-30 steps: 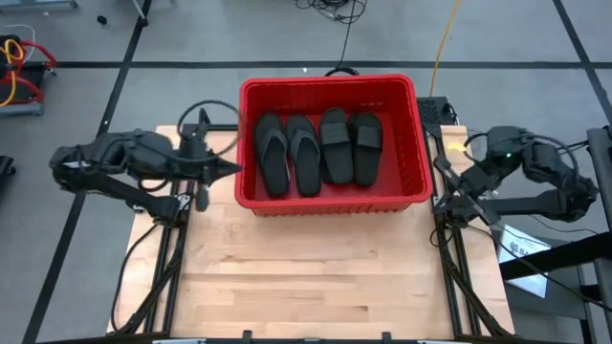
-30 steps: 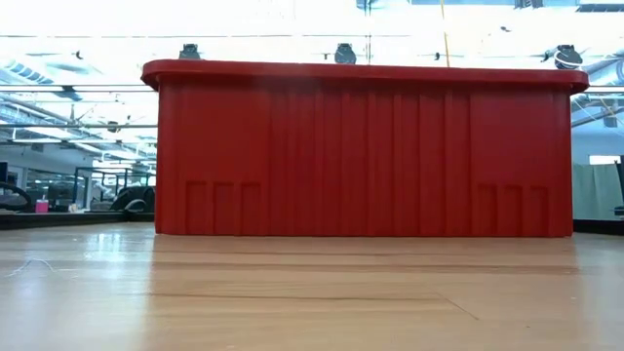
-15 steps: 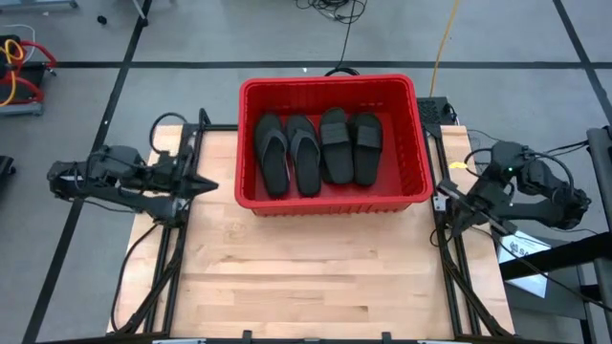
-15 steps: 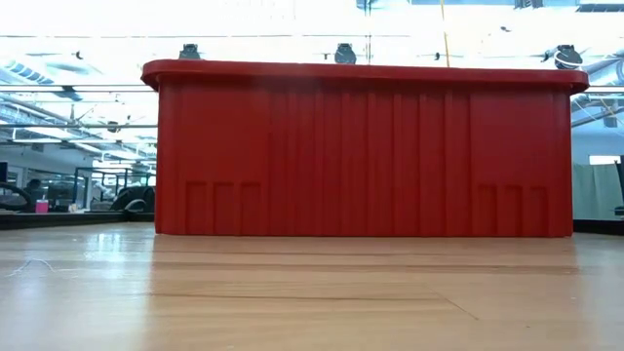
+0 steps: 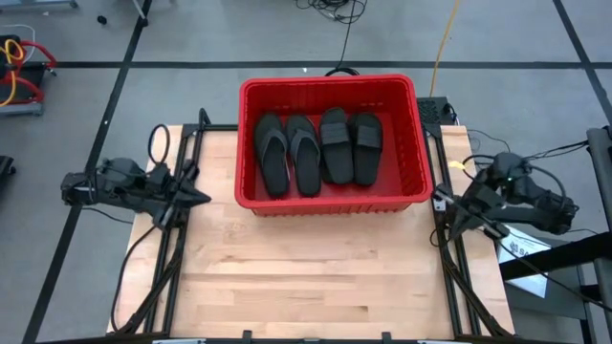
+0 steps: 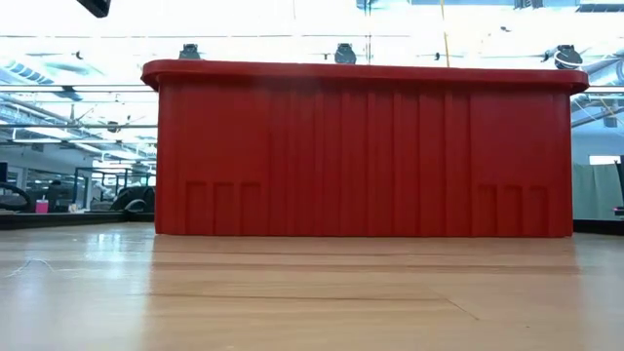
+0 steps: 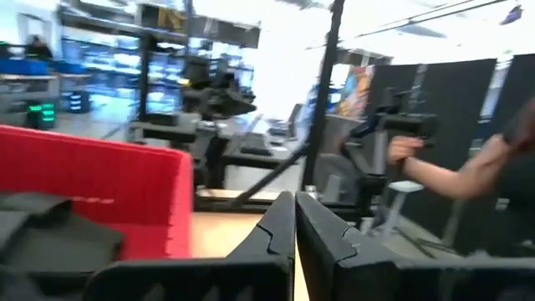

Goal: Pick and place slides into bin
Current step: Return to Home Position

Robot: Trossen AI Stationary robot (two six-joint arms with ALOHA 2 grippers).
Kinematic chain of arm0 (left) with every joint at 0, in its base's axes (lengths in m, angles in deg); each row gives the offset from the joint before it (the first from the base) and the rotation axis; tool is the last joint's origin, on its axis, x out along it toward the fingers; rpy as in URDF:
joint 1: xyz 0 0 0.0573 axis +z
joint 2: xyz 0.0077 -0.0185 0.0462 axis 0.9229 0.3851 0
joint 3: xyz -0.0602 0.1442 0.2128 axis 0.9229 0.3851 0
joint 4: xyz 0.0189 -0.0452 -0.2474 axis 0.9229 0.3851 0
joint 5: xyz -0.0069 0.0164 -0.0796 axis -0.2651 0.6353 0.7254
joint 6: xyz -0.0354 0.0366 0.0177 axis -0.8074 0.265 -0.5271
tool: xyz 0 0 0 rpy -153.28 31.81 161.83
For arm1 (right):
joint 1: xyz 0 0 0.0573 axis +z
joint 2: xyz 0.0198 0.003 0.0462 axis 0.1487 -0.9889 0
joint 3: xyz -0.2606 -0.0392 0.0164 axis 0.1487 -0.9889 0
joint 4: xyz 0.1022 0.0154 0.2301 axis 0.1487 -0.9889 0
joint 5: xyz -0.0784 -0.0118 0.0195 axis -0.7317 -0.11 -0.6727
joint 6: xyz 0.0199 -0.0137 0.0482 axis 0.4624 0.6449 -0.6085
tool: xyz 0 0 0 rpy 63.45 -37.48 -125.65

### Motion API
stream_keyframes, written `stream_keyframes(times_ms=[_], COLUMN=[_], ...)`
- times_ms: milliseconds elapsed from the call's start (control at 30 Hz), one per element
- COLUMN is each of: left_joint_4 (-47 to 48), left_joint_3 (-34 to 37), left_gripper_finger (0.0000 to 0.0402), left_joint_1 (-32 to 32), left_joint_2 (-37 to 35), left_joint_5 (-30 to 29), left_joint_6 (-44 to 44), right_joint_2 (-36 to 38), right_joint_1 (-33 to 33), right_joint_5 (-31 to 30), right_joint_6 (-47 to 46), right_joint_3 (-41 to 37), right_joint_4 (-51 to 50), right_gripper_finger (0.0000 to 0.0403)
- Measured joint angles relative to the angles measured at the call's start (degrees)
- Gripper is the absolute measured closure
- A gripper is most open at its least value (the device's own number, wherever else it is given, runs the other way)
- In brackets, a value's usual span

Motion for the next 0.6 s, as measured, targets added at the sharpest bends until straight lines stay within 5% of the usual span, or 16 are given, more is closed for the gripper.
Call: stream_keyframes(times_ms=[233, 600], left_joint_4=[-3.92, -6.63], left_joint_3=[6.13, 14.00], left_gripper_finger=[0.0400, 0.0400], left_joint_1=[0.00, -0.02], left_joint_2=[-4.07, -12.62], left_joint_5=[4.54, 7.79], left_joint_6=[-1.77, -0.91], right_joint_2=[0.02, 2.34], right_joint_1=[0.00, 1.52], right_joint_5=[5.34, 8.96], right_joint_6=[-7.76, -7.58], right_joint_3=[-7.94, -13.35], right_joint_4=[14.61, 18.15], right_gripper_finger=[0.0403, 0.0403])
